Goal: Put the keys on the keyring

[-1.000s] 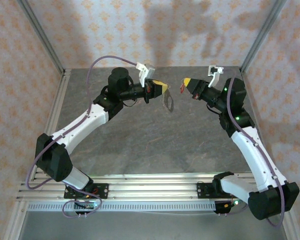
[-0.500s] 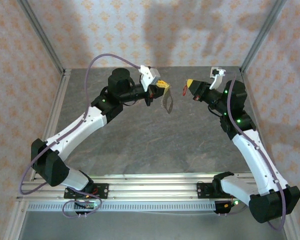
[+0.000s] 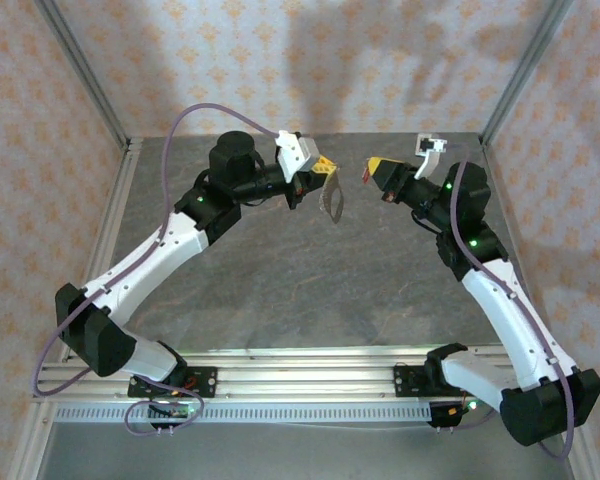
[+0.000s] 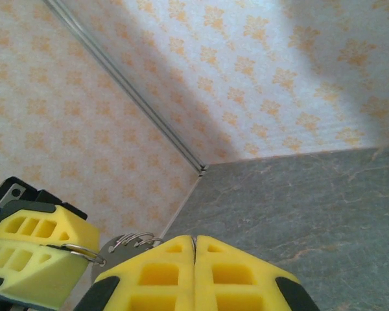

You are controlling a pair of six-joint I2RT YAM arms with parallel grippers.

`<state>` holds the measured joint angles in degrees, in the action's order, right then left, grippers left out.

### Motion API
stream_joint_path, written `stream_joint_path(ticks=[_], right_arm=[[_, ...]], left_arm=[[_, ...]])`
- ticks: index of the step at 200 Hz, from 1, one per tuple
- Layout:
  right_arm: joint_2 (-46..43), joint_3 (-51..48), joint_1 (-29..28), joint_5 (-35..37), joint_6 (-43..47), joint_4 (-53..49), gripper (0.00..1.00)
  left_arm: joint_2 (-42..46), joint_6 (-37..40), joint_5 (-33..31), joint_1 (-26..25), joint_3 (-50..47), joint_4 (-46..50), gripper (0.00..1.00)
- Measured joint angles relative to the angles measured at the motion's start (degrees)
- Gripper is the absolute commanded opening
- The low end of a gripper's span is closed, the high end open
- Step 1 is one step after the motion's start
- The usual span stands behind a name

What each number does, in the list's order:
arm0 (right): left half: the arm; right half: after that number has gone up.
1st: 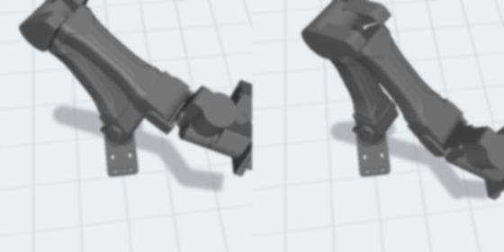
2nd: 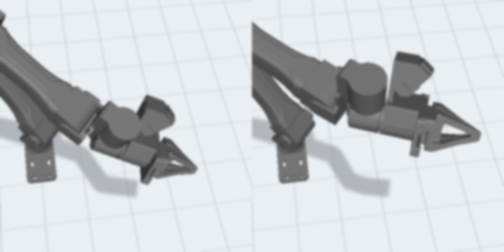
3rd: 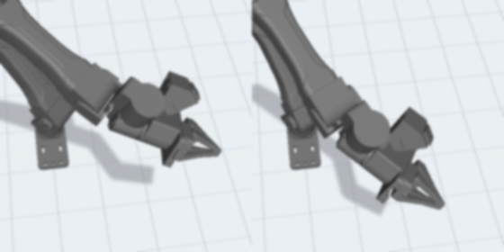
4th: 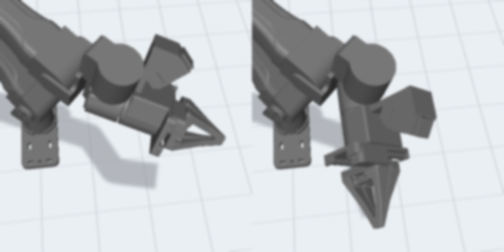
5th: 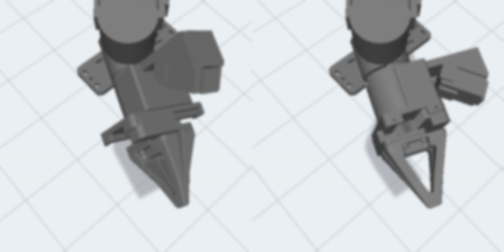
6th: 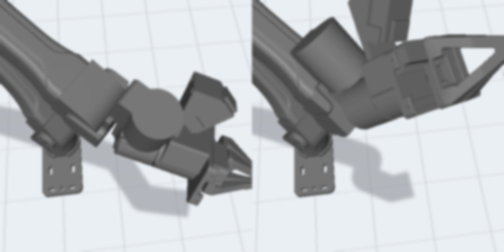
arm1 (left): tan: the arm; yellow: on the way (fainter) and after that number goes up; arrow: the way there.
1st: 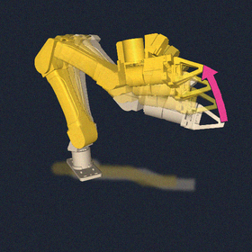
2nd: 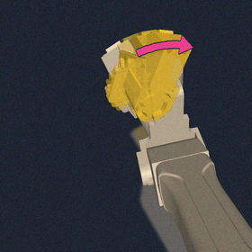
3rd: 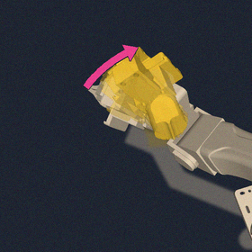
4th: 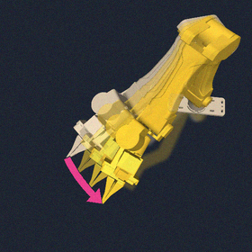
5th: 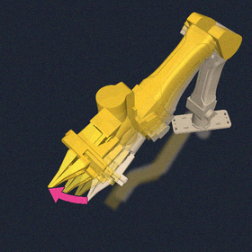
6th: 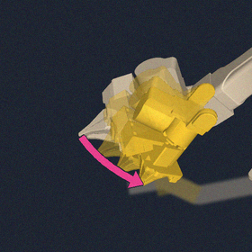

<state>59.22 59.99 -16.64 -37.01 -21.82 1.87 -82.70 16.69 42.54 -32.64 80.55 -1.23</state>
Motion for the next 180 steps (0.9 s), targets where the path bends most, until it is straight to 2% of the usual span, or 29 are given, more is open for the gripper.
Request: stream_joint_path(ticks=[67, 180], right_arm=[[2.05, 0.0, -3.26, 0.02, -0.2, 3.13, 0.0], [1.79, 0.0, -4.74, -0.07, -0.61, 4.7, 0.0]], left_arm=[[0.11, -1.64, -0.2, -0.02, 0.0, 0.57, 0.0], [-0.17, -3.98, -1.11, -0.02, 0.0, 0.35, 0.0]])
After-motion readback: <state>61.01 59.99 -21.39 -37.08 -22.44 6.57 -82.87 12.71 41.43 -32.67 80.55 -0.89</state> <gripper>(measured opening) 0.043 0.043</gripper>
